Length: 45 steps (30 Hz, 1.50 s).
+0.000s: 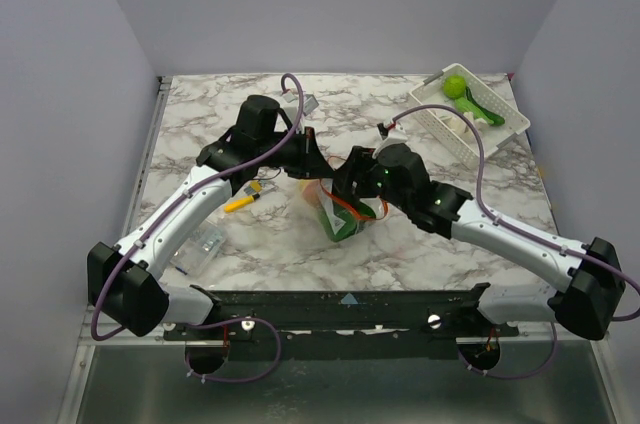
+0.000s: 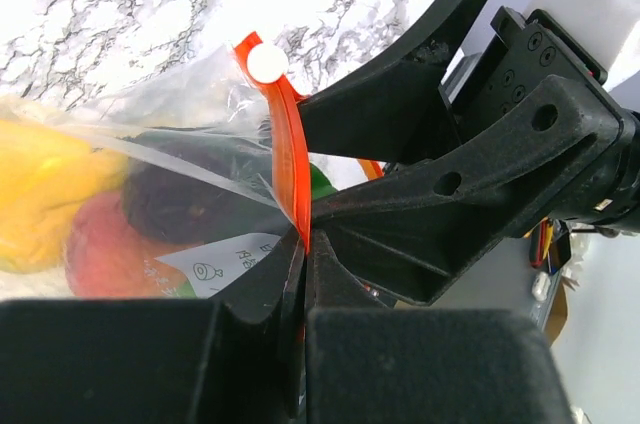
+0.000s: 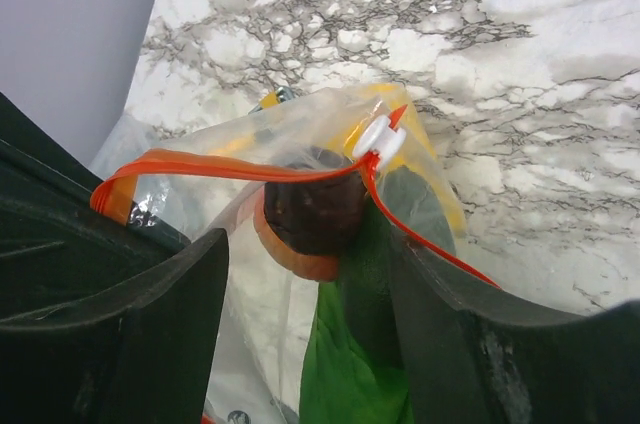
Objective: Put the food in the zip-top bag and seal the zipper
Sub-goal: Place the fake vegetable in the zipper food storage bag, then adjust the zipper food storage bag at the center of the board.
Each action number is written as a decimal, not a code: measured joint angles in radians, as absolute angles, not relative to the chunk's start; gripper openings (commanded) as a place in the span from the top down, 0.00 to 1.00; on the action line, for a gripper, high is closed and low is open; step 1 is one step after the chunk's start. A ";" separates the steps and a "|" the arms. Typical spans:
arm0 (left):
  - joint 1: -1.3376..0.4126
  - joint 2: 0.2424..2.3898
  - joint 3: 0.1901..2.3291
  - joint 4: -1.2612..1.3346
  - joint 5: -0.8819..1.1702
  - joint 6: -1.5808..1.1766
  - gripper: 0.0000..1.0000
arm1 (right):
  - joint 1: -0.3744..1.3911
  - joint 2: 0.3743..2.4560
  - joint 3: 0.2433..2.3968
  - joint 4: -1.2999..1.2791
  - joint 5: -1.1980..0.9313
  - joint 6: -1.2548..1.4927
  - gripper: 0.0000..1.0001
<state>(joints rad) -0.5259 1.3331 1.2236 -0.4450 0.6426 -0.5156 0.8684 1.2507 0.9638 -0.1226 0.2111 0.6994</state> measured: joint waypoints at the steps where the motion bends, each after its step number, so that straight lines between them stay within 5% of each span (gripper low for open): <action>1: -0.526 1.333 1.224 -0.445 0.643 -0.516 1.00 | 0.868 1.250 0.964 -0.128 0.215 0.703 0.33; 22: -0.526 1.335 1.224 -0.456 0.624 -0.493 1.00 | 0.861 1.049 0.937 -0.355 0.261 0.621 0.38; 30: -0.526 1.339 1.228 -0.459 0.624 -0.479 1.00 | 0.810 1.120 0.864 -0.353 0.218 0.558 0.56; 37: -0.526 1.351 1.236 -0.459 0.624 -0.464 1.00 | 0.797 1.107 0.860 -0.339 0.157 0.550 0.99; 43: -0.537 1.352 1.236 -0.459 0.623 -0.441 0.99 | 0.797 1.073 0.861 -0.320 0.041 0.598 1.00; 45: -0.551 1.351 1.236 -0.459 0.620 -0.428 0.89 | 0.797 1.068 0.861 -0.303 0.011 0.640 1.00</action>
<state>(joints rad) -0.5507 1.3514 1.2362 -0.4591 0.6205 -0.4278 0.7975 1.0679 0.8612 -0.3035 0.0113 0.6395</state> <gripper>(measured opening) 0.010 0.006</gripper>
